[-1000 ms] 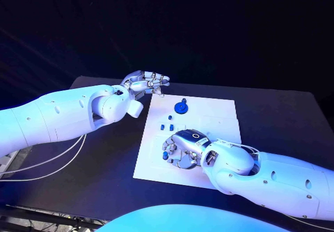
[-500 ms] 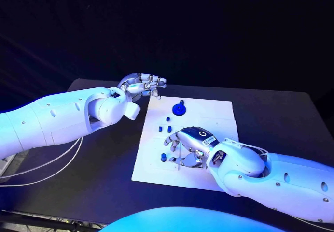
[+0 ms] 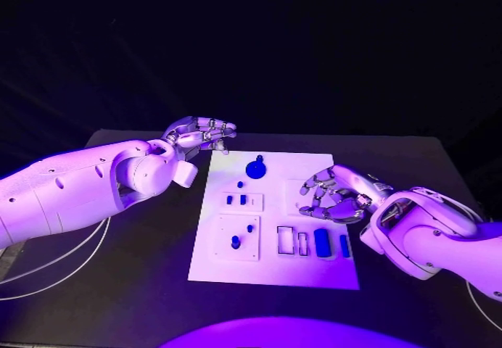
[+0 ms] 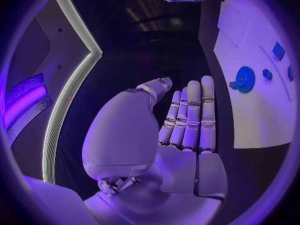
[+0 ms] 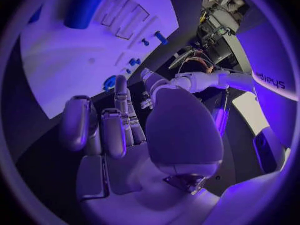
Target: Assemble the parts on the task board
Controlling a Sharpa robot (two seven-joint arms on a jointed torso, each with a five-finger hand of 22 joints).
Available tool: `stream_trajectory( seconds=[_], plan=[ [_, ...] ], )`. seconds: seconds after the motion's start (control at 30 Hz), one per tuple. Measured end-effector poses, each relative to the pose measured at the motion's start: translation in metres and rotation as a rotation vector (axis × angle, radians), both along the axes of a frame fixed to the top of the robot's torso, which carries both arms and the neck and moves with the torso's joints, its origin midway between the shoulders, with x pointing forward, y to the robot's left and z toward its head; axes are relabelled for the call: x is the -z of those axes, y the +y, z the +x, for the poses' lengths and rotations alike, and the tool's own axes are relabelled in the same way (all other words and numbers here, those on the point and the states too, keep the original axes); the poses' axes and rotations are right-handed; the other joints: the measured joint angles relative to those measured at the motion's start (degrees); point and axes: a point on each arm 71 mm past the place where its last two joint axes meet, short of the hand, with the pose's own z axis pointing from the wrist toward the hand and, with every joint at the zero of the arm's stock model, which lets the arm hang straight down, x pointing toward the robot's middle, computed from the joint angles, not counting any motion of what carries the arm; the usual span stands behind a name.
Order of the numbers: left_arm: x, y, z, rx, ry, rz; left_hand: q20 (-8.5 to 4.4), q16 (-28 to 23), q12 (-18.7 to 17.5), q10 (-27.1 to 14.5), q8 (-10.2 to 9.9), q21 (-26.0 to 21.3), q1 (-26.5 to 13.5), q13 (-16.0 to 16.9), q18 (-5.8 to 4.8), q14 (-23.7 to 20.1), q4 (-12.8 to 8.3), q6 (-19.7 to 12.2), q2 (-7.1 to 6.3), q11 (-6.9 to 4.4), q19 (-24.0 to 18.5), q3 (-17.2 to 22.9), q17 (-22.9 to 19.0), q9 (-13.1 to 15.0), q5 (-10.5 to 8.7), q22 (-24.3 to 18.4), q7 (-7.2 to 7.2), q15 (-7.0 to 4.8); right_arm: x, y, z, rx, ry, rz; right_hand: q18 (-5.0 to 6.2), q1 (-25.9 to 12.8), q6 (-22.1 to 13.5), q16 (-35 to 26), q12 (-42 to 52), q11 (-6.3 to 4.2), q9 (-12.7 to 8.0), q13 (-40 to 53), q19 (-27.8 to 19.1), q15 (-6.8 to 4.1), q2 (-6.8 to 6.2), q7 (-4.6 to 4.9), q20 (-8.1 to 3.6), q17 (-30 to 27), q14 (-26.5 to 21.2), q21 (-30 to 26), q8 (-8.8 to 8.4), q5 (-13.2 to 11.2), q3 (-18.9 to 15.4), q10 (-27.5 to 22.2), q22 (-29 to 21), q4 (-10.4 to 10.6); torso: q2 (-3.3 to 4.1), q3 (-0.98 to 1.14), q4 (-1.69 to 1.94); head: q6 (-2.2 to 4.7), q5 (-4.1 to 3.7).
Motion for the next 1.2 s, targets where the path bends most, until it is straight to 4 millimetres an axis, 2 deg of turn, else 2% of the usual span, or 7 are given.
stream_trajectory(
  seconds=[0.1, 0.2, 0.5, 0.6, 0.7, 0.83, 1.2],
  plan=[
    [0.000, -0.001, 0.000, 0.001, 0.000, 0.000, 0.00, 0.00, 0.00, 0.00, 0.00, 0.00, 0.00, 0.00, 0.00, 0.00, 0.00, 0.00, 0.00, 0.00, 0.00, 0.00, 0.00, 0.00, 0.00, 0.00, 0.00, 0.00, 0.001, -0.019, -0.002, 0.055, 0.064, 0.001, -0.54, 0.87, -0.79, 1.01, 8.90, -0.87, 1.30, 9.32, -0.12, -0.68, 1.01, -0.87, -0.56, 1.51, 0.09, 3.59, 3.51, 0.00, -3.23, -2.13, 0.00, 2.76, -0.10, 0.00, -0.14, 0.09, -0.66],
    [0.000, -0.001, 0.000, 0.003, 0.000, -0.001, 0.00, 0.00, 0.00, 0.00, 0.00, 0.00, 0.00, 0.00, 0.00, 0.00, 0.00, 0.00, 0.00, 0.00, 0.00, 0.00, 0.00, 0.00, 0.00, -0.06, 0.00, 0.00, 0.004, -0.037, -0.005, 0.100, 0.126, -0.022, -0.88, 0.16, -1.00, 1.09, 11.86, -0.84, 1.80, 13.05, -0.12, -0.68, 1.96, -0.69, -0.56, 1.69, 0.09, 4.24, 5.35, 0.00, -5.00, -4.28, 0.00, 3.72, -0.18, -0.04, -0.29, 0.17, -1.41],
    [0.000, -0.003, -0.001, 0.006, 0.000, -0.002, 0.00, 0.00, 0.00, 0.00, 0.00, 0.00, 0.00, 0.00, 0.00, 0.00, 0.00, 0.00, 0.00, 0.00, 0.00, 0.00, 0.01, 0.00, 0.00, -0.06, 0.00, 0.00, 0.015, -0.064, -0.013, 0.185, 0.241, -0.110, -0.89, -0.83, -0.86, 2.31, 14.47, -0.83, 2.23, 16.46, 0.08, -1.10, 2.95, -0.98, -0.76, 1.73, 0.09, 8.74, 7.86, 1.99, -7.17, -4.34, -0.01, 3.79, -0.31, -0.07, -0.50, 0.08, -2.10],
    [0.000, -0.003, -0.001, 0.006, 0.001, -0.002, 0.00, 0.00, 0.00, -0.12, 0.00, -0.27, 0.00, 0.00, 0.00, 0.00, 0.00, 0.00, 0.00, 0.12, 0.00, 0.00, 0.01, 0.00, 0.00, -0.07, 0.00, 0.00, 0.020, -0.065, -0.014, 0.197, 0.262, -0.129, -0.88, -1.43, -0.73, 2.42, 16.07, -1.22, 2.51, 18.23, -0.05, -1.10, 3.51, -1.52, -0.88, 1.73, 0.09, 9.17, 9.00, 1.99, -8.89, -4.16, -0.01, 3.79, -0.31, -0.08, -0.47, 0.02, -2.14],
    [0.000, -0.003, -0.001, 0.006, 0.001, -0.002, 0.00, 0.00, 0.00, -0.21, 0.00, -0.27, 0.00, 0.00, 0.00, 0.00, 0.00, 0.00, 0.00, 0.21, 0.00, 0.00, 0.01, 0.00, 0.00, -0.06, 0.00, 0.00, 0.029, -0.065, -0.017, 0.206, 0.289, -0.146, -1.76, -3.40, -0.12, 2.42, 29.11, -1.80, 3.39, 31.43, 0.08, -1.51, 4.08, -2.10, -1.17, 1.73, 0.08, 9.87, 10.80, 2.43, -11.37, 0.66, -0.01, 3.76, -0.32, -0.10, -0.46, -0.06, -2.15],
    [0.000, -0.003, -0.001, 0.006, 0.001, -0.002, 0.00, 0.00, 0.00, -0.21, 0.00, -0.27, 0.00, 0.00, 0.00, 0.00, 0.00, 0.00, 0.00, 0.21, 0.00, 0.00, 0.01, 0.00, 0.00, -0.06, 0.00, 0.00, 0.040, -0.063, -0.020, 0.216, 0.317, -0.169, -1.77, -4.62, -0.36, 2.99, 40.64, -2.40, 4.86, 43.48, -0.04, -1.92, 5.23, -2.58, -1.49, 1.72, 0.08, 10.45, 13.18, 3.10, -15.13, 4.06, -0.01, 3.83, -0.32, -0.10, -0.40, -0.20, -2.15],
    [0.000, -0.002, -0.001, 0.005, 0.001, -0.001, 0.00, 0.00, 0.00, -0.21, 0.00, -0.27, 0.00, 0.00, 0.00, 0.00, 0.00, 0.00, 0.00, 0.21, 0.00, 0.00, 0.01, 0.00, 0.00, -0.06, 0.00, 0.00, 0.055, -0.051, -0.022, 0.216, 0.338, -0.202, -1.77, -5.72, -0.56, 3.03, 43.11, -2.57, 5.61, 46.78, -0.03, -1.92, 6.33, -2.76, -1.47, 1.72, 0.08, 10.85, 14.31, 2.86, -18.90, 4.60, -0.02, 4.03, -0.31, -0.10, -0.46, -0.39, -2.13]
  ],
)
